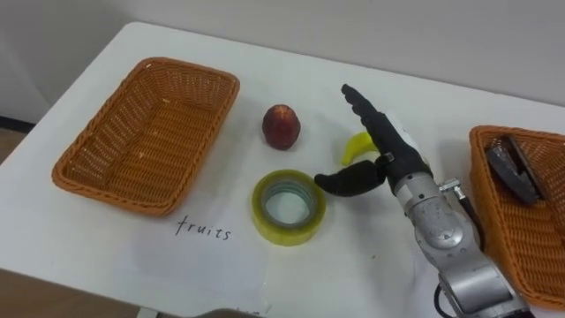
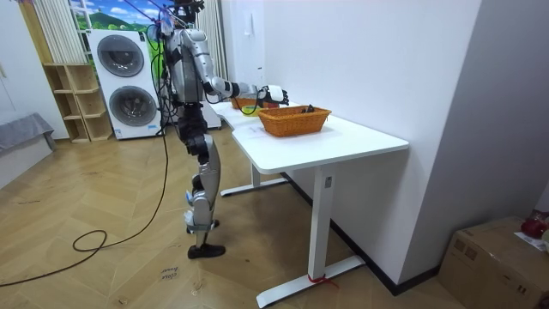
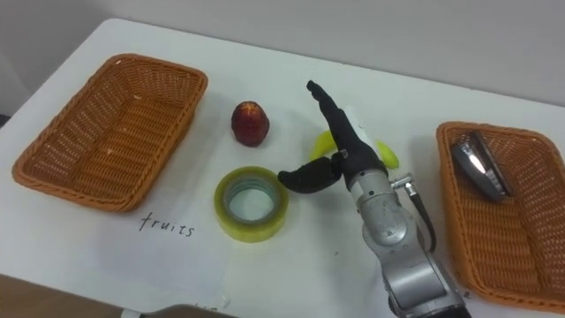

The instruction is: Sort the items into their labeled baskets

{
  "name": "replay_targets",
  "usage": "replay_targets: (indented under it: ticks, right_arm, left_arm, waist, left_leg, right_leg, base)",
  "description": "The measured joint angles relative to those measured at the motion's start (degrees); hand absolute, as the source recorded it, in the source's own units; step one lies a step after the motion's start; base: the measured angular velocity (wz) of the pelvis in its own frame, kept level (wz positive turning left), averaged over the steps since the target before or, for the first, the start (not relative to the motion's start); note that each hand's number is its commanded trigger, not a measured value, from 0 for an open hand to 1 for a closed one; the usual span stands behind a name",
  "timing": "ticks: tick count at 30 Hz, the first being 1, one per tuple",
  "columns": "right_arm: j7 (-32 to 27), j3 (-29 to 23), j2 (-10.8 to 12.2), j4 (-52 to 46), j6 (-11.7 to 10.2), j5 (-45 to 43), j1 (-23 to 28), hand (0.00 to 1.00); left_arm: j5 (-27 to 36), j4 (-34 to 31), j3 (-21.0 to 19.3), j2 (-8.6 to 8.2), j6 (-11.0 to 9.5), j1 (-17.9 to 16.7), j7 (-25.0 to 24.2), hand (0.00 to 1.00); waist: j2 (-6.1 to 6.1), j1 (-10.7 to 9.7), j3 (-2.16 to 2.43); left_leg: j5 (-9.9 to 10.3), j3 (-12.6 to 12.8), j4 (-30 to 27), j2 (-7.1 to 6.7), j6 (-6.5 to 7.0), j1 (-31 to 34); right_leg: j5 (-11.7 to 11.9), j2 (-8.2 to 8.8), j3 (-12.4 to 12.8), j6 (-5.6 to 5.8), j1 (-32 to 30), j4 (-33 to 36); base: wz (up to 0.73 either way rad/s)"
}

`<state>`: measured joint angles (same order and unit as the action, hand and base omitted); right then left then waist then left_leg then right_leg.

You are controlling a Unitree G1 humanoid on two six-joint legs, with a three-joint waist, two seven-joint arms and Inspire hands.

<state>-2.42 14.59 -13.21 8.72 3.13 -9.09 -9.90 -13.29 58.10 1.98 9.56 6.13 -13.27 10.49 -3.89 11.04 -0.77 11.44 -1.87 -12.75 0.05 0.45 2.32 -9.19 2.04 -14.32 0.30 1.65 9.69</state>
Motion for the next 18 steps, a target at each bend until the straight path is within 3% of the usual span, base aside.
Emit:
replay_targets:
  ticks: [18]
  right_arm:
    - [-1.75,2.19,1.18,-0.01,0.00,-0.49,-0.25,0.00]
  left_arm:
    - [-0.06,0.00,1.24,-0.14,0.56,0.64,0.48,0.00]
  waist:
    - [0.25,0.32,-0.04]
  left_leg:
    - [-0.01,-0.04,0.45,-0.01,0.00,-0.04]
  right_leg:
    - [0.00,0.02,0.04,0.00,0.04,0.04]
  base:
    - [0.00]
